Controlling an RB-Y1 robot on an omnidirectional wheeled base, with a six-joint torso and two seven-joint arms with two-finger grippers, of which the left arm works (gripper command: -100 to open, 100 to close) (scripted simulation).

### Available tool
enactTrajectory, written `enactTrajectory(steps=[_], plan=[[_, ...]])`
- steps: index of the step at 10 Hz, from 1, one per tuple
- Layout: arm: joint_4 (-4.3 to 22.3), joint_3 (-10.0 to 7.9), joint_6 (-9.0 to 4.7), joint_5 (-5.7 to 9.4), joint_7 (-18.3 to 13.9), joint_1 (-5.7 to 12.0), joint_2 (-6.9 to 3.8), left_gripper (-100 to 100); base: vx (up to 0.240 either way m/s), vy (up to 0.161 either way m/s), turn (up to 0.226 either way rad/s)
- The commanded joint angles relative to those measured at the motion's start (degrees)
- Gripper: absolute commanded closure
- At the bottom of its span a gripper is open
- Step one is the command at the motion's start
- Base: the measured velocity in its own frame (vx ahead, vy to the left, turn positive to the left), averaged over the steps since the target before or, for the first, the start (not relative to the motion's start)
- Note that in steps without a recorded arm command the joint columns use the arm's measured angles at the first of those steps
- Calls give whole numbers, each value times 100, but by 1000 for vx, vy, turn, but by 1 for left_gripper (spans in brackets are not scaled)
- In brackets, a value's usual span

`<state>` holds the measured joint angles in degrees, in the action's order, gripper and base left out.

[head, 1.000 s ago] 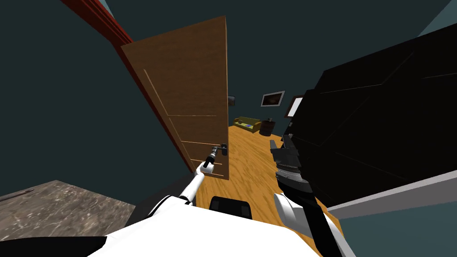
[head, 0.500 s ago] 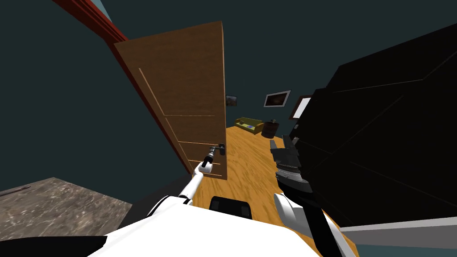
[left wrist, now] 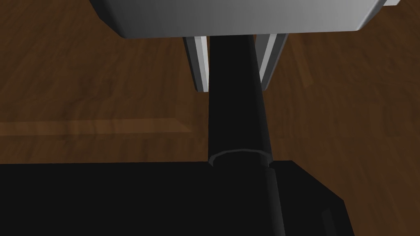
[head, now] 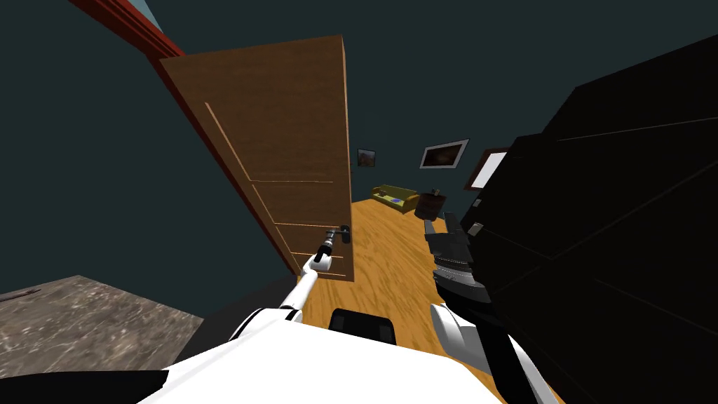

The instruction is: Push the door open

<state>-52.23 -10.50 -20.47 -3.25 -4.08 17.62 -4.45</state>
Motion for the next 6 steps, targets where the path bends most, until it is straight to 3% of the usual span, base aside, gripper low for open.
enactTrajectory(steps=[1,3,6], plan=[[-35,-58,9,16,14,1,26,100,158,-144,72],[-26,-152,7,36,41,2,52,100,162,-128,74],[-52,-311,26,70,59,-68,-59,100,138,-61,70]])
